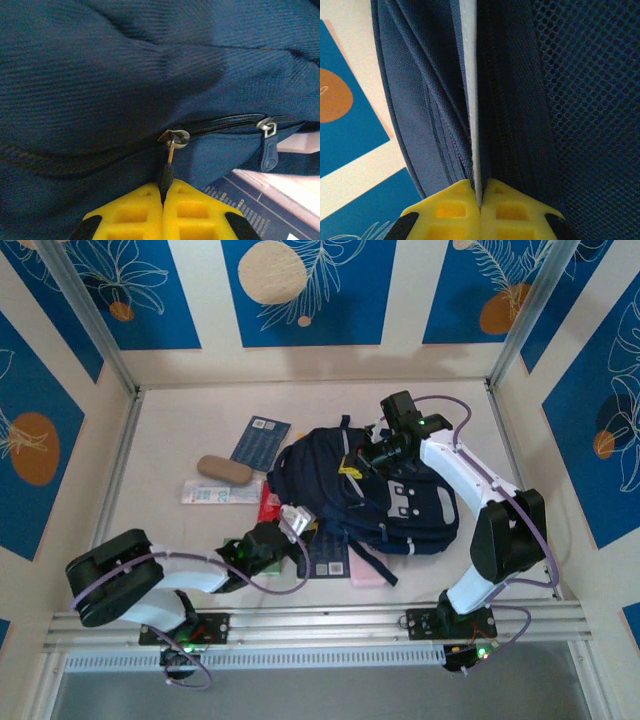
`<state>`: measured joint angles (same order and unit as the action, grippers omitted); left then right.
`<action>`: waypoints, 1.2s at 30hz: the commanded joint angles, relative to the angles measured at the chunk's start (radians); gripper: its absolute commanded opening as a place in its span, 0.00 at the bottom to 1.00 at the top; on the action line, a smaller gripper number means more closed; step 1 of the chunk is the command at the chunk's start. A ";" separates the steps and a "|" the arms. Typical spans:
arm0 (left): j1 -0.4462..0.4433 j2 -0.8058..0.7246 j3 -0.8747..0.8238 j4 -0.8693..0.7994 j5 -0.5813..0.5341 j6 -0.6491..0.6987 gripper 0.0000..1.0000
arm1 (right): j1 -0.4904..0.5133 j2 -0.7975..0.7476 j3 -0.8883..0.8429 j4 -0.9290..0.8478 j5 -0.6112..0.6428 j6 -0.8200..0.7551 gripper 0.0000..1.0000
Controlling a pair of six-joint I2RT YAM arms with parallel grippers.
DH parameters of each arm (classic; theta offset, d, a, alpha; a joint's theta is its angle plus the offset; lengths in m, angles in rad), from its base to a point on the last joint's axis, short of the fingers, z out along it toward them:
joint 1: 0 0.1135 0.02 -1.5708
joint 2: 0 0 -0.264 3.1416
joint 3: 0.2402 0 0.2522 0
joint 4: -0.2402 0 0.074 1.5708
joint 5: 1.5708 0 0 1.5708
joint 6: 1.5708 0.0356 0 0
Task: Pack books, pencil case, and school supplies into a backpack
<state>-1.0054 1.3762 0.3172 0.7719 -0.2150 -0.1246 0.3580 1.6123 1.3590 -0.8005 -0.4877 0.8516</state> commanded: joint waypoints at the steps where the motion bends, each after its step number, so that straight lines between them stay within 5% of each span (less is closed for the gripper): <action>1: 0.012 -0.074 -0.019 -0.106 -0.103 -0.019 0.00 | -0.001 -0.001 0.039 -0.153 0.023 -0.073 0.00; 7: 0.042 -0.184 0.002 -0.326 -0.113 -0.025 0.00 | 0.029 0.047 0.138 -0.270 0.166 -0.206 0.00; 11: 0.063 -0.254 0.073 -0.609 -0.133 -0.053 0.00 | 0.088 0.115 0.264 -0.403 0.390 -0.312 0.00; 16: 0.079 -0.322 0.147 -0.803 0.021 -0.030 0.00 | 0.199 0.197 0.404 -0.493 0.666 -0.430 0.00; 23: 0.079 -0.341 0.224 -0.960 0.261 -0.051 0.00 | 0.267 0.261 0.503 -0.490 0.861 -0.496 0.01; 27: 0.079 -0.356 0.252 -1.035 0.277 -0.080 0.00 | 0.273 0.246 0.482 -0.463 0.857 -0.491 0.01; 36: 0.078 -0.289 0.253 -0.939 0.246 -0.101 0.00 | 0.243 0.087 0.285 -0.257 0.495 -0.415 0.00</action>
<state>-0.9310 1.0542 0.5549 -0.1532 -0.0059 -0.2115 0.6247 1.7706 1.6707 -1.1458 0.1165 0.4137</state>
